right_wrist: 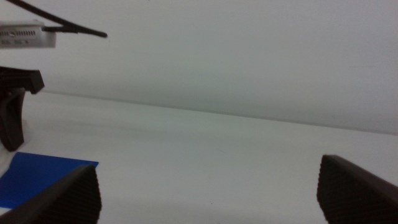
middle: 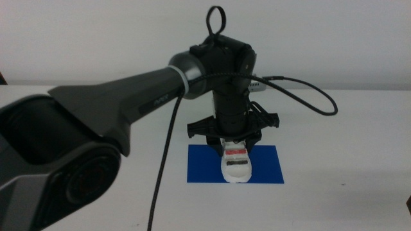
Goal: Use one arm to grab the shoe from the table and place it on the mat.
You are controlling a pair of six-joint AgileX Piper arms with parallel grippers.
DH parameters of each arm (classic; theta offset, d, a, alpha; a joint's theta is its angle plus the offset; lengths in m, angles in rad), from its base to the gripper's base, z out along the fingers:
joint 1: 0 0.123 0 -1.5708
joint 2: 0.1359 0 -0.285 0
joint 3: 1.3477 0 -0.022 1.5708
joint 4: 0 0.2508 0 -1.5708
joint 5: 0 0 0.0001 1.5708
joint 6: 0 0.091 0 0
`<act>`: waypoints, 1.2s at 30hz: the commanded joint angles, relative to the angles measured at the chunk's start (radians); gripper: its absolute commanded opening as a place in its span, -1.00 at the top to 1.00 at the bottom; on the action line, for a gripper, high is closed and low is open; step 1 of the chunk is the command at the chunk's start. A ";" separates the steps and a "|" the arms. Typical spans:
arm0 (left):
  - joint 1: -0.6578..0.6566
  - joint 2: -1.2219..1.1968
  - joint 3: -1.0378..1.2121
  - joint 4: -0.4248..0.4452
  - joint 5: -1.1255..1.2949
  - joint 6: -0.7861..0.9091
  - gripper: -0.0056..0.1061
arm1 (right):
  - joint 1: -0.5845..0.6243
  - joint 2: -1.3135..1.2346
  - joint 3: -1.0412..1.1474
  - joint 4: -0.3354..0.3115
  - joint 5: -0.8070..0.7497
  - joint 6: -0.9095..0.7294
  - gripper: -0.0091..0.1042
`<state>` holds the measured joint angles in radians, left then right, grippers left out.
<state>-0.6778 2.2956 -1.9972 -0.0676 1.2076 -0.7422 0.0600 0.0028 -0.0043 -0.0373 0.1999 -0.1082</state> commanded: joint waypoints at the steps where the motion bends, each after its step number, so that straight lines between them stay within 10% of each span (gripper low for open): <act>1: -0.001 0.012 -0.014 -0.001 0.105 0.010 0.83 | 0.000 -0.038 0.043 -0.001 -0.007 0.000 -0.80; 5: -0.001 0.014 -0.014 0.035 0.105 0.238 0.83 | 0.000 -0.038 0.043 -0.001 -0.007 0.000 -0.80; 13: -0.001 0.013 0.018 -0.014 0.105 1.349 0.84 | 0.000 -0.038 0.043 -0.001 -0.007 0.000 -0.80; 36: -0.001 0.049 0.018 -0.019 0.051 1.615 0.84 | 0.000 -0.038 0.043 -0.001 -0.007 0.000 -0.80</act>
<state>-0.6795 2.3389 -1.9812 -0.0755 1.2152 0.8677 0.0600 0.0028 -0.0043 -0.0373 0.1999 -0.1082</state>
